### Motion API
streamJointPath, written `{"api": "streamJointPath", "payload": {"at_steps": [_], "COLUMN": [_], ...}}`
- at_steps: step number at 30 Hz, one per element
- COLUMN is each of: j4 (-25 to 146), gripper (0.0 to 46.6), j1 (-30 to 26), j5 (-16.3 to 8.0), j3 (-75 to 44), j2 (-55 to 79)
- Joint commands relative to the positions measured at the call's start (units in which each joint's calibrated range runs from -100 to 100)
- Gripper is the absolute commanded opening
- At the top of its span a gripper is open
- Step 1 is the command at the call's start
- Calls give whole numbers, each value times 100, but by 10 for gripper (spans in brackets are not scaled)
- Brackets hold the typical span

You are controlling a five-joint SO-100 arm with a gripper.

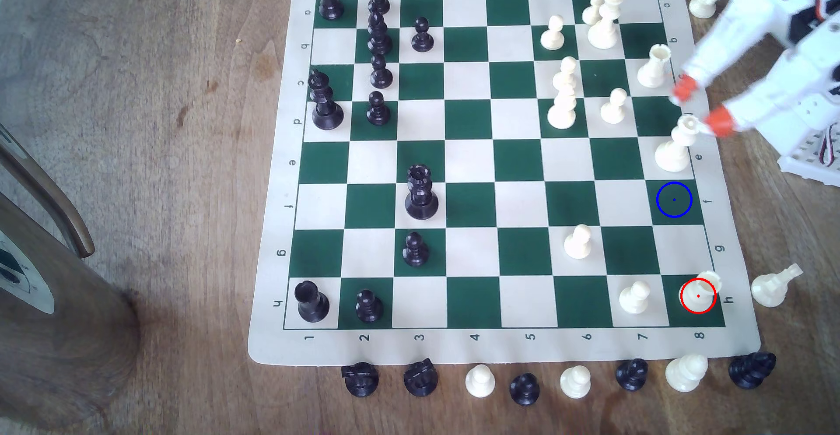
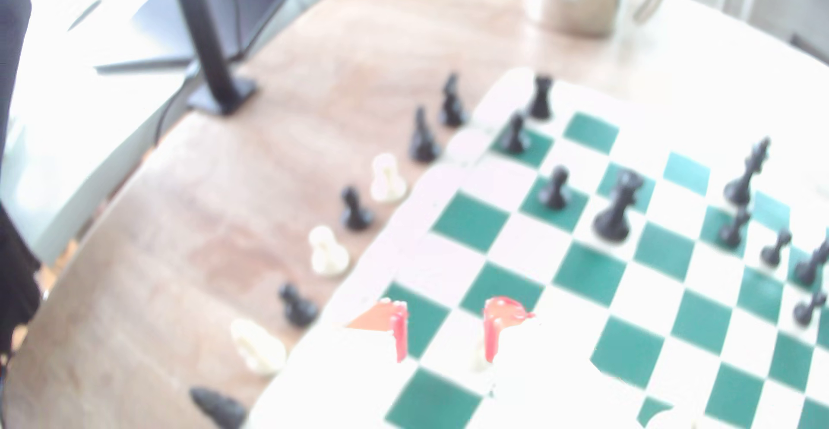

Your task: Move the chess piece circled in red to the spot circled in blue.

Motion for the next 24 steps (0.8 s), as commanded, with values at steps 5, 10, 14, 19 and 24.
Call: {"api": "streamJointPath", "payload": {"at_steps": [5,10,14,19,24], "j4": [957,408,-272,-943,-1328], "gripper": [176,168,168,179,216], "j1": [-1248,-1514,-1686,-1718,-1749], "j5": [-718,-913,-982,-1040,-1070], "j3": [-702,-177,204,712,1047], "j2": [1021,1649,2234,2820,2897]}}
